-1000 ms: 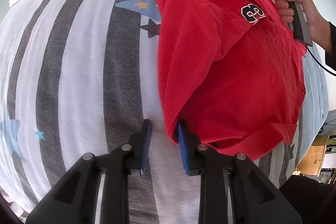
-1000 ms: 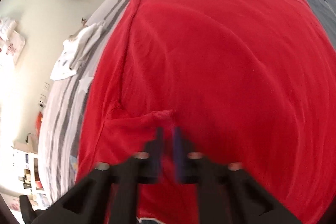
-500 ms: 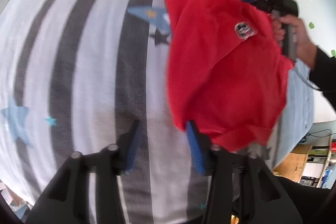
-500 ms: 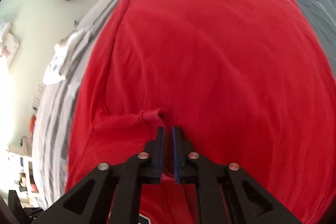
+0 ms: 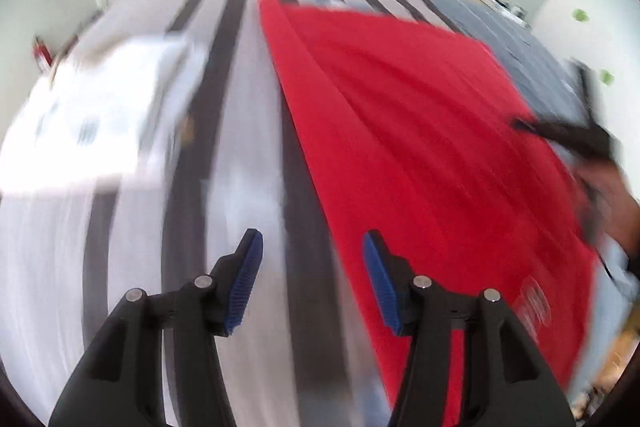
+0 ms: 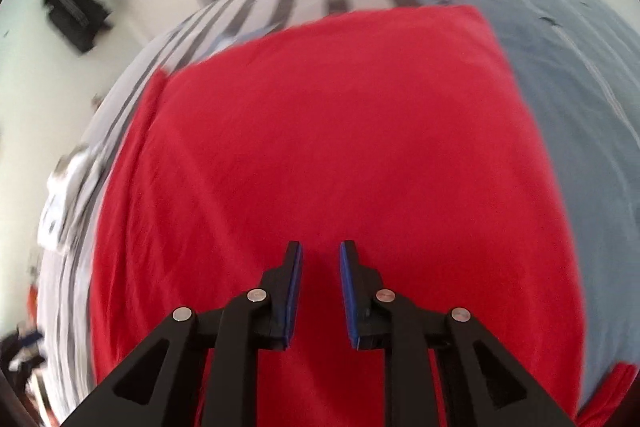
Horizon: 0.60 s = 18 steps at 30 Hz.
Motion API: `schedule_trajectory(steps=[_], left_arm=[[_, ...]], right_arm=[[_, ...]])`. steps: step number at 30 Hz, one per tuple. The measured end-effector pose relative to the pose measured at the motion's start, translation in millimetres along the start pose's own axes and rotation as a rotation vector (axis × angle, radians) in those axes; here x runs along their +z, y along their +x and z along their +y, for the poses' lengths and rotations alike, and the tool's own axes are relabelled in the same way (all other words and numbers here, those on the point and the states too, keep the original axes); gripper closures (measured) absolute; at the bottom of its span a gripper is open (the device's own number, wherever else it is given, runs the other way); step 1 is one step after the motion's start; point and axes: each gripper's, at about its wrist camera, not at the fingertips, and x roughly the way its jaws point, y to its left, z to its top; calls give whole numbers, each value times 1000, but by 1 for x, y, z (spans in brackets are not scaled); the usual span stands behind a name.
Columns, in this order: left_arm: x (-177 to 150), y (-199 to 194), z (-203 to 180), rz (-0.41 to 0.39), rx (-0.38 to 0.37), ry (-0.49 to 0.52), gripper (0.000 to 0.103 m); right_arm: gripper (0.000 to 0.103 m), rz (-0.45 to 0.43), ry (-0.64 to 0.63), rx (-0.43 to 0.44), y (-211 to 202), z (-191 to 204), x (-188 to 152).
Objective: Fold clothes
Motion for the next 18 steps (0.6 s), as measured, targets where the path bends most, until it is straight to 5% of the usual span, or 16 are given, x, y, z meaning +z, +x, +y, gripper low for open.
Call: schedule_trajectory(steps=[8, 18], left_arm=[[156, 134, 10, -96, 139, -27, 55], [223, 205, -3, -95, 164, -13, 59]], right_arm=[[86, -37, 0, -68, 7, -32, 30], [86, -41, -6, -74, 37, -44, 57]])
